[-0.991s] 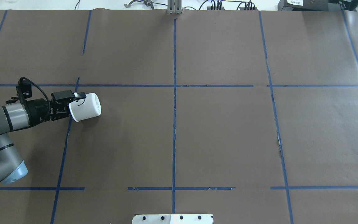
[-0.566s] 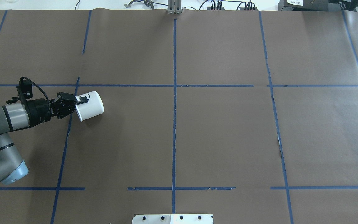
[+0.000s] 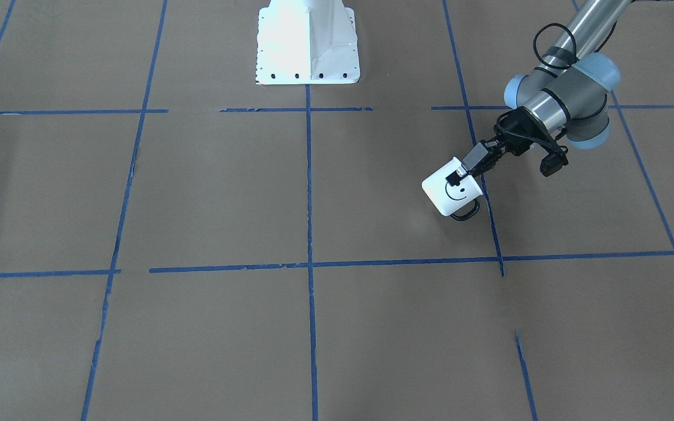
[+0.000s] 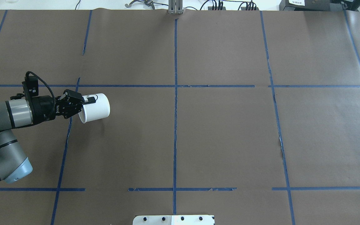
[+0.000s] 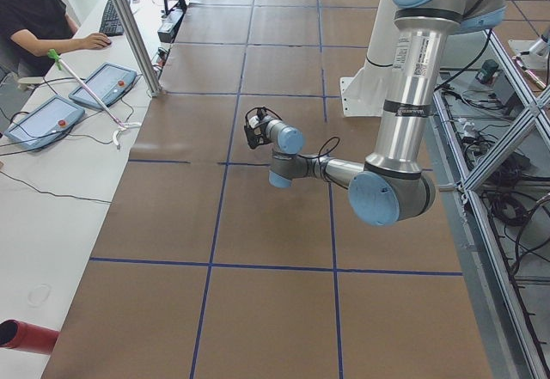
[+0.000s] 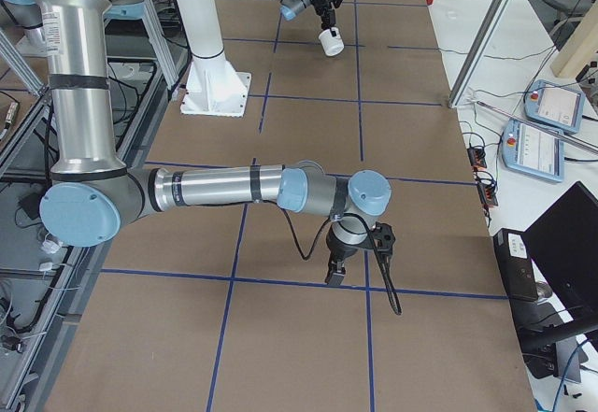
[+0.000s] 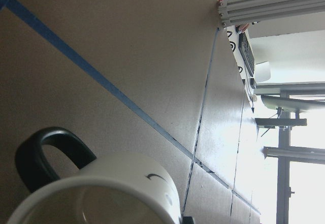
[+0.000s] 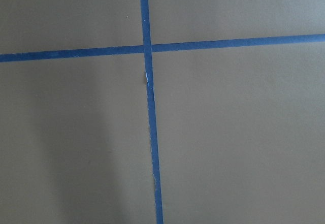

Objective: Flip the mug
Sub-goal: 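Lift the mug with the left gripper and rotate it upright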

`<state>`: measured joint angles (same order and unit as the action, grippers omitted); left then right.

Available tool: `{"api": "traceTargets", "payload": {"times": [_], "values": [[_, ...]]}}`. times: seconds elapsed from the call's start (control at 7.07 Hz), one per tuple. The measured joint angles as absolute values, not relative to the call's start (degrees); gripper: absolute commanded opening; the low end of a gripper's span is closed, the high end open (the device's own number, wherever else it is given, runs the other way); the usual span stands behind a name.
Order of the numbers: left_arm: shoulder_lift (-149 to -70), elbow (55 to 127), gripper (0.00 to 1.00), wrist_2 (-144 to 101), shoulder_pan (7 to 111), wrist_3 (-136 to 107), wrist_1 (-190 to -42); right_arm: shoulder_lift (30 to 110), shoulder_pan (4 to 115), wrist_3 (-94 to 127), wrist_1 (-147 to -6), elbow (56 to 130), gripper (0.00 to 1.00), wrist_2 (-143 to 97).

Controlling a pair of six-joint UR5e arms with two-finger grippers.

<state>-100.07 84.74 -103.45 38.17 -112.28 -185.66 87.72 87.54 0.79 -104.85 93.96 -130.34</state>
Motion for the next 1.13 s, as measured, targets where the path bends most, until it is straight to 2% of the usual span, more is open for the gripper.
{"api": "traceTargets", "payload": {"times": [0.28,0.57,0.85,1.13], "values": [[-102.63,93.99,0.0,-108.84,40.05,-110.84,-166.38,87.71,87.54,0.79,-104.85,93.96,1.0,-130.34],[-110.59,100.57,0.0,-112.65,41.03,-102.11,-141.26,87.68,87.54,0.79,-104.86,93.96,1.0,-130.34],[-120.77,102.04,0.0,-113.22,40.37,-90.49,-118.72,87.7,87.54,0.79,-104.85,93.96,1.0,-130.34],[-125.75,100.51,0.0,-112.95,36.38,-85.13,-110.52,87.71,87.54,0.79,-104.85,93.96,1.0,-130.34]]}}
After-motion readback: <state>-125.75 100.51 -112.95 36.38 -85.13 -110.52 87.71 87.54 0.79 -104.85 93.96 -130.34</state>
